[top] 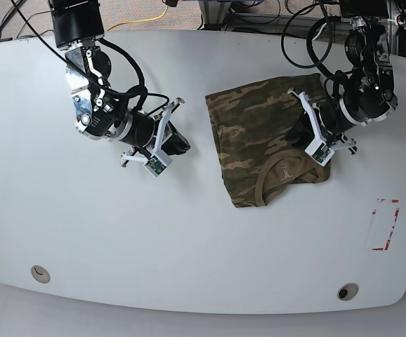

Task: Layout the t-shirt on the table in an organized manner, then fold the t-shirt properly
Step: 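Grasp the folded shirt with the left gripper and lift it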

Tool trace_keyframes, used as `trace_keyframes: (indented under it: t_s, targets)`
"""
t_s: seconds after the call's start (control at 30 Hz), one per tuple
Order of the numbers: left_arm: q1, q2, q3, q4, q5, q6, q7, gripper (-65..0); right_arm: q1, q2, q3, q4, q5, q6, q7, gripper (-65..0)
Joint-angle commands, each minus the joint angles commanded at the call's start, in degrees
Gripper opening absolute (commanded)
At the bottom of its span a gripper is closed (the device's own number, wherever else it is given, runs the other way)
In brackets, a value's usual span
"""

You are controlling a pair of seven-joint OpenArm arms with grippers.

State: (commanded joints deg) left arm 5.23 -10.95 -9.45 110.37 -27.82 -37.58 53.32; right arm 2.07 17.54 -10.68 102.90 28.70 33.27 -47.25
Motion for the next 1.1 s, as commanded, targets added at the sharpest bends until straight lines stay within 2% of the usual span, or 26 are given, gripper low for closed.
trace_keyframes:
  t_s: [0.07,0.13,0.27,0.3,0.33,0.4,0.43,0.53,0.57,0.63,0.77,0.83,0.9,0.93,1.0,1.1]
  targets:
    - [-1.32,1.14,-0.7,-0.62,1.32,1.93,-1.41,-57.6,-0.18,0.09,0.0,0.44,0.0,0.0,-0.26,-61.4]
    - [-2.11,3.87,-0.79,-2.11,3.52,3.08,-4.4,-57.6,-0.26,0.35,0.0,0.44,0.0,0.0,-0.26,-61.4]
    - [-3.25,9.41,0.97,-7.56,10.11,4.66,-16.79,-57.5,-0.53,2.02,0.09,0.7,0.0,0.0,-0.35,-61.4]
    - [-3.34,10.02,1.41,-8.44,11.08,5.1,-18.29,-57.5,-0.7,2.11,0.09,0.79,0.0,0.0,-0.35,-61.4]
    - [-3.6,11.43,2.55,-10.81,13.8,6.86,-22.51,-57.5,-1.23,1.85,0.18,0.97,0.0,-0.18,-0.35,-61.4]
    - [-3.6,13.01,3.87,-13.45,16.7,9.67,-26.2,-57.5,-1.67,1.49,0.88,1.32,0.0,-0.79,-0.35,-61.4]
    - [-3.6,14.68,5.63,-16.0,19.69,12.92,-29.89,-57.5,-1.76,1.41,1.58,1.32,0.44,-1.76,-0.62,-61.4]
    - [-3.6,17.32,9.85,-20.04,24.7,19.34,-36.84,-57.5,-2.81,1.41,2.02,1.49,0.18,-2.11,-0.79,-61.4]
    - [-3.43,17.67,10.64,-20.75,25.58,20.57,-37.89,-57.5,-2.99,1.41,2.02,1.49,0.18,-2.11,-0.79,-61.4]
    - [-3.16,18.29,13.89,-23.38,29.63,26.81,-43.08,-57.5,-3.43,1.41,2.11,1.58,0.44,-2.2,-0.79,-61.4]
    - [-2.02,18.37,18.2,-26.11,33.58,34.73,-48.26,-57.5,-3.6,-0.18,2.2,1.58,0.09,-2.29,-0.79,-61.4]
    - [-1.93,18.2,19.78,-27.08,35.52,38.77,-49.05,-57.5,-3.69,-0.62,2.29,1.58,0.0,-2.29,-0.79,-61.4]
    - [-1.85,18.11,21.27,-27.87,37.19,41.58,-48.88,-57.5,-3.69,-0.62,2.29,1.58,0.0,-2.29,-0.79,-61.4]
    - [-1.41,18.11,22.51,-28.92,38.77,44.13,-48.79,-57.5,-3.96,-0.62,2.29,1.58,0.26,-2.29,-0.79,-61.4]
    - [-0.97,18.02,23.21,-29.98,40.09,45.8,-48.79,-57.5,-4.57,-0.62,2.29,1.58,0.35,-2.29,-0.79,-61.4]
    - [-0.79,16.7,23.12,-32.35,41.32,46.24,-48.79,-57.5,-4.92,-0.88,2.29,2.37,0.18,-2.29,-0.79,-61.4]
